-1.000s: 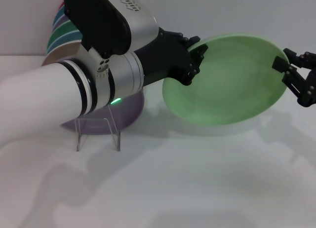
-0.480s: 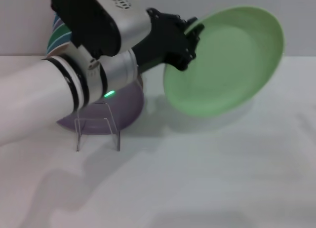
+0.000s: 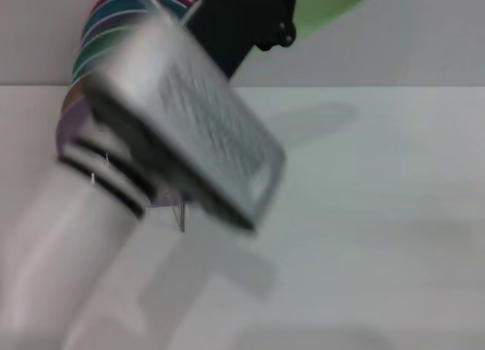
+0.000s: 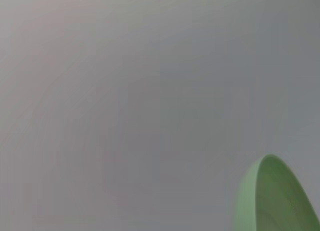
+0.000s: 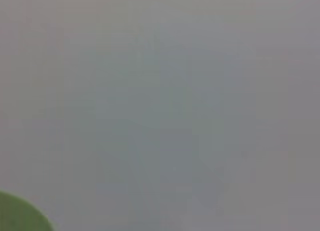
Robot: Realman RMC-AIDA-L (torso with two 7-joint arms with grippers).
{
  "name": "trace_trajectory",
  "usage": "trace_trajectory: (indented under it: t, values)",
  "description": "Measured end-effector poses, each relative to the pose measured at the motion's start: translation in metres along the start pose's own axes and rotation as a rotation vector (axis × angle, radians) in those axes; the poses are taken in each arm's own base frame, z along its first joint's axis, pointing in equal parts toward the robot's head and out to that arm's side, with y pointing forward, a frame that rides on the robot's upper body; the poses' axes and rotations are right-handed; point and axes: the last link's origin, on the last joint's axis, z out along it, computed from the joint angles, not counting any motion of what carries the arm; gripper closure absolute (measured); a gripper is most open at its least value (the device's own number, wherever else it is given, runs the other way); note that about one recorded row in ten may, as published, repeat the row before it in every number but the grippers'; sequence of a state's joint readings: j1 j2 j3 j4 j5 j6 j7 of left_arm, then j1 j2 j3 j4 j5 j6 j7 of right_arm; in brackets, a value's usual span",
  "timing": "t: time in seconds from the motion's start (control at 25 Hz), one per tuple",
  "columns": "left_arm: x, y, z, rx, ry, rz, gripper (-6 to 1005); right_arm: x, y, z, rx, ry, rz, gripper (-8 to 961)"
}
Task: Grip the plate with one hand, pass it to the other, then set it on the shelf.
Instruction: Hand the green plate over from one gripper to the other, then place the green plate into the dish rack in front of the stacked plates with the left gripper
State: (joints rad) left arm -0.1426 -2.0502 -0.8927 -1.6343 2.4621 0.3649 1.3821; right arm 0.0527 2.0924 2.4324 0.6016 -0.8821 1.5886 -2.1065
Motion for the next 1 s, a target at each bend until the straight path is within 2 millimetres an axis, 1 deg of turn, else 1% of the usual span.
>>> trace_trajectory:
  t: [0.08,0.12,0.2,0.24,0.28,0.32,0.48,0.52,0.64,0.68,0.72,0.84,0.92,1.0]
  values:
    - [0.008,0.004,-0.011,0.088,0.074,0.054,918,0.001,0.000,0.001,0.002,0.000,0.001,301]
    - [0.010,0.007,-0.020,0.134,0.128,0.056,918,0.001,0.000,0.002,0.001,0.000,0.003,301]
    - [0.006,0.008,-0.031,0.174,0.197,0.010,918,0.003,0.000,0.003,0.001,0.002,0.003,301]
    - [-0.001,0.009,-0.040,0.178,0.236,-0.046,918,0.003,0.000,0.004,0.001,0.002,0.001,301]
    - [-0.007,0.008,-0.044,0.178,0.248,-0.083,918,0.004,0.000,0.004,0.001,0.002,-0.002,301]
    - [-0.015,0.008,-0.050,0.178,0.266,-0.138,918,0.004,0.000,0.004,0.000,0.003,-0.003,301]
    - [-0.066,-0.006,-0.078,0.197,0.286,-0.346,917,0.005,0.001,0.006,-0.005,0.004,-0.002,301]
    - [-0.076,-0.008,-0.082,0.194,0.294,-0.380,917,0.005,0.001,0.007,-0.006,0.003,-0.002,301]
    - [-0.117,-0.018,-0.101,0.159,0.320,-0.469,918,0.006,0.001,0.009,-0.012,0.002,0.001,301]
    - [-0.124,-0.020,-0.105,0.148,0.331,-0.486,918,0.006,0.001,0.010,-0.014,0.001,0.002,301]
    - [-0.137,-0.023,-0.111,0.119,0.345,-0.513,919,0.006,0.001,0.011,-0.018,0.001,0.004,301]
    - [-0.161,-0.030,-0.121,0.039,0.339,-0.566,919,0.006,0.001,0.013,-0.021,0.000,0.009,302]
    - [-0.170,-0.031,-0.124,0.007,0.307,-0.560,919,0.007,0.002,0.014,-0.023,-0.001,0.013,302]
    - [-0.176,-0.030,-0.127,-0.015,0.281,-0.546,919,0.008,0.002,0.014,-0.024,-0.002,0.014,302]
